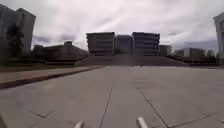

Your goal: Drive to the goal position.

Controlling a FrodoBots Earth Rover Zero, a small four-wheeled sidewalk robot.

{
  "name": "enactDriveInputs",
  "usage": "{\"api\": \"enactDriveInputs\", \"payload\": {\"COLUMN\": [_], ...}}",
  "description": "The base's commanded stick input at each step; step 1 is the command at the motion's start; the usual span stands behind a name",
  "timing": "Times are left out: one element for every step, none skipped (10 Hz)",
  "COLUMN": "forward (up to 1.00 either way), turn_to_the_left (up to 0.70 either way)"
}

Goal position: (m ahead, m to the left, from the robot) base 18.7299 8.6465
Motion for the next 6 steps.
{"api": "enactDriveInputs", "payload": {"forward": [1.0,1.0,1.0,1.0,1.0,1.0], "turn_to_the_left": [0.0,0.0,0.0,0.0,0.0,0.0]}}
